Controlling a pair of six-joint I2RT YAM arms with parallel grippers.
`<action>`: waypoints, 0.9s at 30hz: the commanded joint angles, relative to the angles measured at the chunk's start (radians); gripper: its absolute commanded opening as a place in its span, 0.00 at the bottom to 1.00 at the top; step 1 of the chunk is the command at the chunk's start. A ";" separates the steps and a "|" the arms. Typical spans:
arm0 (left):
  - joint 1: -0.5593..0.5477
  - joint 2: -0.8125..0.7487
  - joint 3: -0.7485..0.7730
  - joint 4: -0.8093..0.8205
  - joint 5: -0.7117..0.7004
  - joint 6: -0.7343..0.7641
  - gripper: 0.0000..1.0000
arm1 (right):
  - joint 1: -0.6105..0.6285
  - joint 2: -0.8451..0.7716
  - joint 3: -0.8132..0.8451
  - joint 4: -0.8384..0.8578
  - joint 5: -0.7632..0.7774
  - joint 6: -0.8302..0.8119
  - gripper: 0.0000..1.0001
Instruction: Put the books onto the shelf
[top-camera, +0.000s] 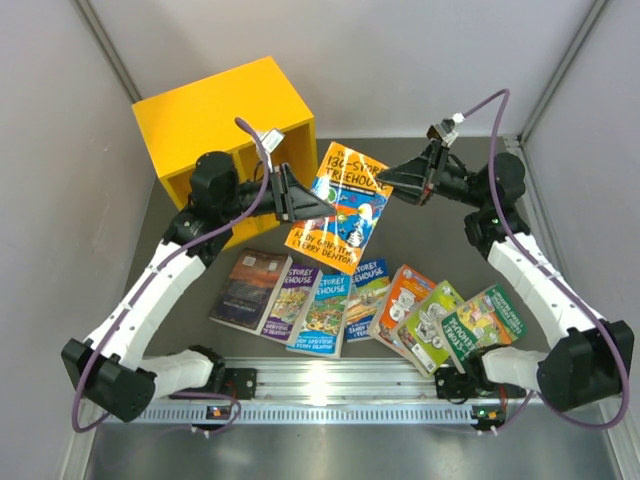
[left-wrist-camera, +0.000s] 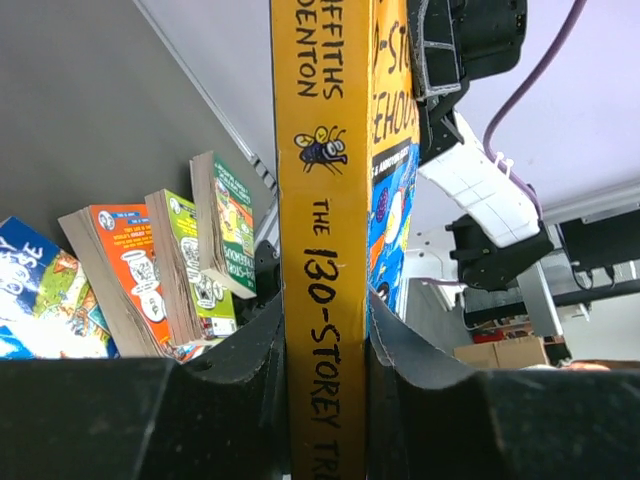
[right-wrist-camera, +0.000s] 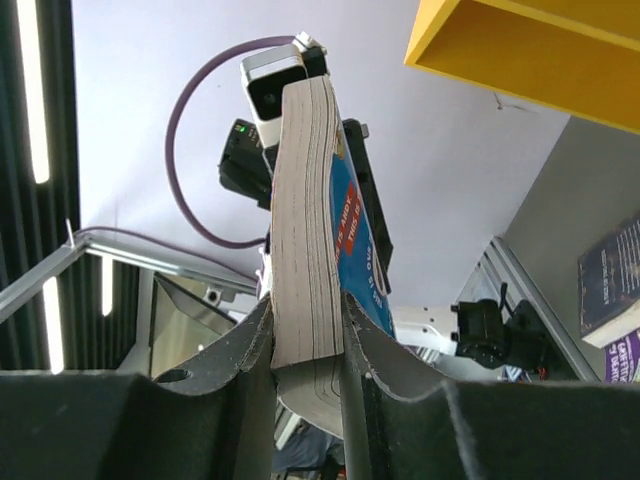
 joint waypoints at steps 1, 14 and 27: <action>-0.015 0.040 0.107 -0.049 -0.034 0.058 0.00 | -0.013 0.019 0.073 0.202 0.001 0.107 0.05; 0.222 0.385 0.720 -0.232 -0.310 0.167 0.00 | -0.144 -0.129 -0.040 -0.064 -0.029 -0.019 1.00; 0.292 0.646 1.026 -0.259 -0.618 0.033 0.00 | -0.202 -0.254 -0.096 -0.248 -0.059 -0.117 0.98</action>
